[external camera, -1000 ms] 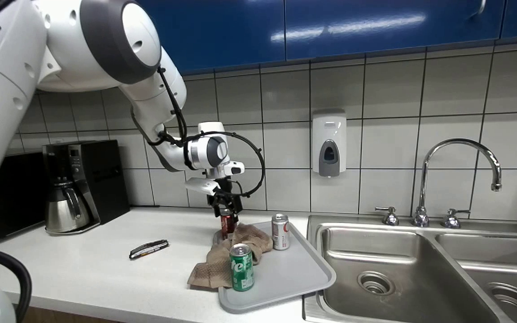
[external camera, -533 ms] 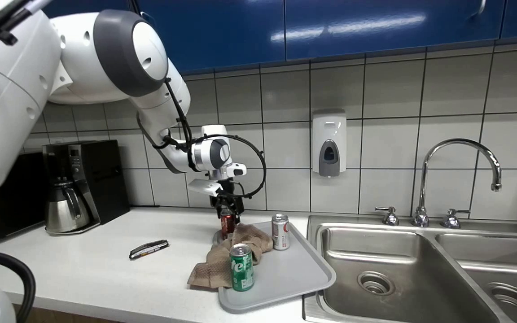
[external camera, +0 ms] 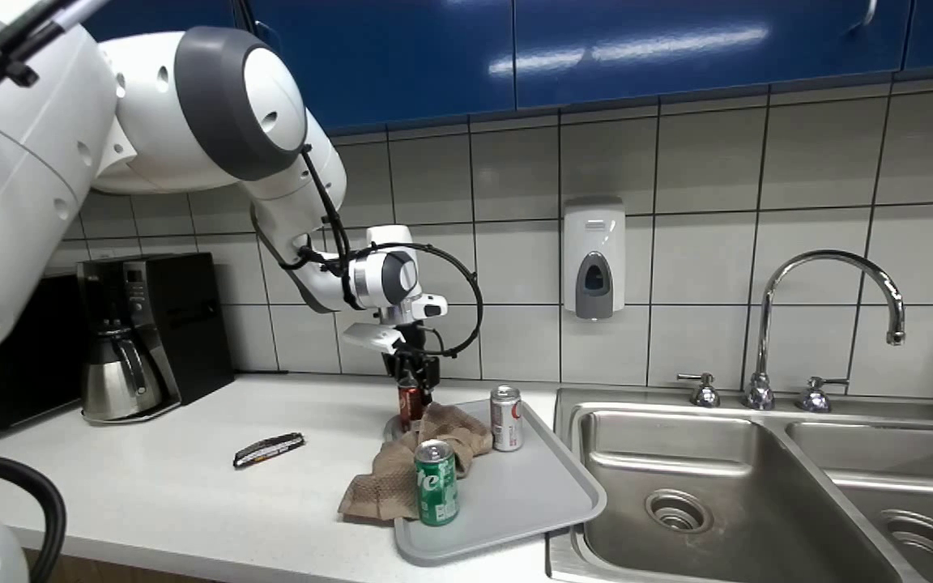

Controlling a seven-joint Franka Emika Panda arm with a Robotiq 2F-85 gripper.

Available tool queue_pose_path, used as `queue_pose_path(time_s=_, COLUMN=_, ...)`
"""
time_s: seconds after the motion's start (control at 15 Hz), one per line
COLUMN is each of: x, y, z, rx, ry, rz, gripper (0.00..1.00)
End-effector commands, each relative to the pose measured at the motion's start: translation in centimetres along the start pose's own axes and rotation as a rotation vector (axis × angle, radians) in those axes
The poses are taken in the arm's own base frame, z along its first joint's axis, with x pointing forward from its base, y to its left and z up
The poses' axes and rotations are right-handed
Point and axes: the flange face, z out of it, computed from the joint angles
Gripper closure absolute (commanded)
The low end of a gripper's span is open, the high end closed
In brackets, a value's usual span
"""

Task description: Move the objects off of the tray

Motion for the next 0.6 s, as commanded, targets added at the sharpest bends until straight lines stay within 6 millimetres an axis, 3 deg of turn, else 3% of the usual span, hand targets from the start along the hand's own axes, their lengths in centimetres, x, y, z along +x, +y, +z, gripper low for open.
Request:
queue_pose_path(time_s=0.0, x=0.5, y=0.1, z=-1.7, rx=0.012, ry=0.013, rz=-0.006, gripper=0.62)
queue_pose_path(time_s=0.53, x=0.2, y=-0.7, z=-5.6, rx=0.048, ry=0.071, rz=-0.024, gripper=0.62)
